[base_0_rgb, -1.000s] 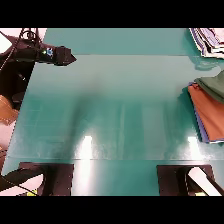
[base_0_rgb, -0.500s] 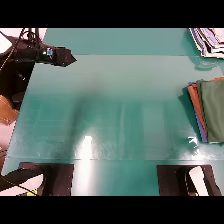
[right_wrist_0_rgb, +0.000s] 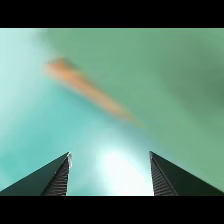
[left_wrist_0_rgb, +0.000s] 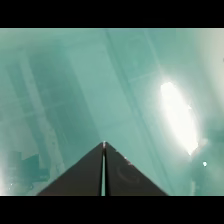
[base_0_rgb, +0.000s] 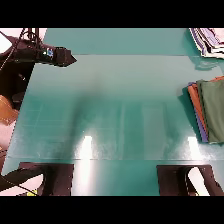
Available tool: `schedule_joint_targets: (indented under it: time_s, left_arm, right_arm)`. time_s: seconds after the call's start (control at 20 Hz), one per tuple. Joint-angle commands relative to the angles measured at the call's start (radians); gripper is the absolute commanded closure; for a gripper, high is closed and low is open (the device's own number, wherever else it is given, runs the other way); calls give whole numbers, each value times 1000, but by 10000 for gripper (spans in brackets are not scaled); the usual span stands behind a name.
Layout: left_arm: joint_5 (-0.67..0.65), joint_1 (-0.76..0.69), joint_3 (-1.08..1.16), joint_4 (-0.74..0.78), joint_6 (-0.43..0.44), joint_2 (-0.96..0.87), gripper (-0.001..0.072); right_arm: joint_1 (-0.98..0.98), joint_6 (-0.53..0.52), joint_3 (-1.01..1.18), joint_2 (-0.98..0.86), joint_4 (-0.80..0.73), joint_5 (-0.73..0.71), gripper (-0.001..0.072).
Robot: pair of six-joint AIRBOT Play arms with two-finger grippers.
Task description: Fold the shirts.
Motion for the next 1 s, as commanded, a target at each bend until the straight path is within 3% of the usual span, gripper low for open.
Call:
schedule_joint_targets:
  time_s: [0.0,0.2,0.25,0.4,0.95]
  left_arm:
    - [0,-1,0,-1,0,0,681]
    - [37,-1,0,-1,0,0,681]
    - [39,-1,0,-1,0,0,681]
    - [39,-1,0,-1,0,0,681]
    - [40,-1,0,-1,0,0,681]
  right_arm:
    - [301,-19,106,-81,80,-18,143]
    - [592,-19,182,-182,-2,-81,144]
    - [648,-19,198,-203,-35,-81,194]
    - [753,-26,245,-246,-76,-76,677]
    - [790,-31,293,-272,-73,-67,692]
